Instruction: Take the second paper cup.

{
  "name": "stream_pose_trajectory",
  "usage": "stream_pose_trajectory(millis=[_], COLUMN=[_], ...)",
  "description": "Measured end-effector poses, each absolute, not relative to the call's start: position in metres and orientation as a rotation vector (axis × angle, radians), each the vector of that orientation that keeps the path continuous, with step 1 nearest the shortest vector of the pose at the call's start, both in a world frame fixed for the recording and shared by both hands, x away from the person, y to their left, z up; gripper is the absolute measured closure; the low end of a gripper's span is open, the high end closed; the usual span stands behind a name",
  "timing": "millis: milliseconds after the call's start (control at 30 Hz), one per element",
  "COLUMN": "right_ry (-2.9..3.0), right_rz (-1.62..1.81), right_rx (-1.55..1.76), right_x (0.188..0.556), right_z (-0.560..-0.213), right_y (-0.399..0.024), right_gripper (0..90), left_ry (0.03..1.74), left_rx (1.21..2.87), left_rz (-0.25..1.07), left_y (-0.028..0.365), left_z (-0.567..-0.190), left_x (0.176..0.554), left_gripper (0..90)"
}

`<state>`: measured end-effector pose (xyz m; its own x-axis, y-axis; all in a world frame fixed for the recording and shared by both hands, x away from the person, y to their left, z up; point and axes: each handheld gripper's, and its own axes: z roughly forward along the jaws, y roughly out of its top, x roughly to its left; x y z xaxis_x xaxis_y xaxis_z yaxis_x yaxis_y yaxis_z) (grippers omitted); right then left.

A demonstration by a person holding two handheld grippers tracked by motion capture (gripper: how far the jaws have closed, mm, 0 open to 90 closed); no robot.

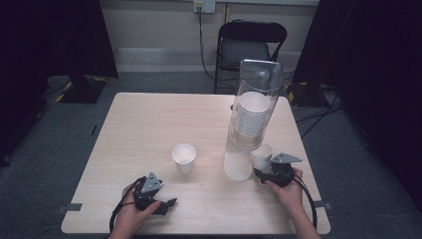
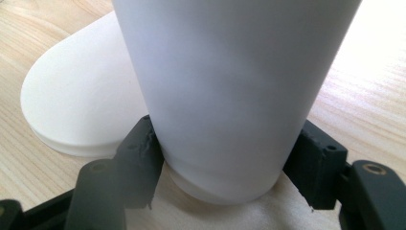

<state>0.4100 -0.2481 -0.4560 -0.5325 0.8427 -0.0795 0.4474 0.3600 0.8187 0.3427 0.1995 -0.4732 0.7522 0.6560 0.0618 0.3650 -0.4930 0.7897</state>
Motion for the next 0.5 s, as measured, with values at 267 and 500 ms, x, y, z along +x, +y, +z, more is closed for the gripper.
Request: stream_pose_trajectory(millis=[267,500], right_ry=[2.139,2.130], right_rz=[1.038,1.023], right_rx=[1.136,1.124], right_x=[0.4104,0.4091], right_z=[-0.4565,-0.4567], right_y=[-0.2480,-0.2468], right_gripper=[34.1,27.7], left_ry=[0.761,0.761], left_rx=[2.138,2.138], left_rz=[0.457,0.457], left_y=[0.1996,0.1996], left_z=[-0.4731,-0.4731], left_x=[0.3428,0.3428], left_gripper=[14.9,14.9])
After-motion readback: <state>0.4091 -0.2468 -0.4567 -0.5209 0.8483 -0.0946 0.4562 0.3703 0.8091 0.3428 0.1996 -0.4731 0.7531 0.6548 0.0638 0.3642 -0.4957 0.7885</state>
